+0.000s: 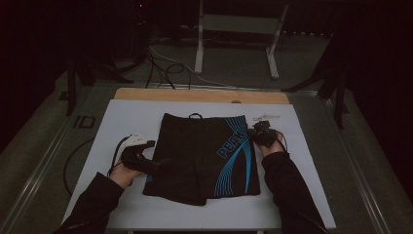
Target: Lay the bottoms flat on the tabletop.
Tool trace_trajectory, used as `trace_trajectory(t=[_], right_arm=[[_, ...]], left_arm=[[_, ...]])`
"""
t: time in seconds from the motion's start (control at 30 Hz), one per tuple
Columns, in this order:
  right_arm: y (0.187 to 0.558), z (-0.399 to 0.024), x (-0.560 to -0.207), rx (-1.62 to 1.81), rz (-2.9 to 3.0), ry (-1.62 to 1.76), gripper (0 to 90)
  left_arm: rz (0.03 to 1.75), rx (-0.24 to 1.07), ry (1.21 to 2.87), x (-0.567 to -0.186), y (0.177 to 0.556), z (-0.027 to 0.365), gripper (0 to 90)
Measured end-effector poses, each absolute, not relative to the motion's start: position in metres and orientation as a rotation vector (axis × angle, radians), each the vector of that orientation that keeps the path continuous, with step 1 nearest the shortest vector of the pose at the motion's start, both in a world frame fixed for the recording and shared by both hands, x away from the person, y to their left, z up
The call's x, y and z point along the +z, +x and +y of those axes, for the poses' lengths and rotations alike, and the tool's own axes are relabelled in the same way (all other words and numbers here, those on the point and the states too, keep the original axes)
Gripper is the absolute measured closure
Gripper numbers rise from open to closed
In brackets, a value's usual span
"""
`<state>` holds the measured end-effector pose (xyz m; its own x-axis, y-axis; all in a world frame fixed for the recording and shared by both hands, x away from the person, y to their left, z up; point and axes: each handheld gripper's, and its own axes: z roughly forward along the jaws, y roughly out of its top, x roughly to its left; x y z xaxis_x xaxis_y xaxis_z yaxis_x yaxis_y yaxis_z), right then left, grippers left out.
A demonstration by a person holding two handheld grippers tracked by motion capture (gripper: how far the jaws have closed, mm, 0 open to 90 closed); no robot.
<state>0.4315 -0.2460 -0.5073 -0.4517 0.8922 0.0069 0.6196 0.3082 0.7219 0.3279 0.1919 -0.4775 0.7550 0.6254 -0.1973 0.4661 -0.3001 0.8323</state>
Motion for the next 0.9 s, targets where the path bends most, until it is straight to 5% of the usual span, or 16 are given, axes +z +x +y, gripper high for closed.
trace_trajectory(t=[0.33, 0.9], right_arm=[[0.408, -0.237, -0.492, 1.202, 2.258, 1.246, 19.4], [0.355, -0.230, -0.484, 1.301, 2.367, 1.000, 9.7]], left_arm=[[0.776, 0.167, 1.956, -0.477, 0.316, 0.198, 0.2], [0.735, 0.138, 1.988, -0.481, 0.297, 0.206, 0.0]])
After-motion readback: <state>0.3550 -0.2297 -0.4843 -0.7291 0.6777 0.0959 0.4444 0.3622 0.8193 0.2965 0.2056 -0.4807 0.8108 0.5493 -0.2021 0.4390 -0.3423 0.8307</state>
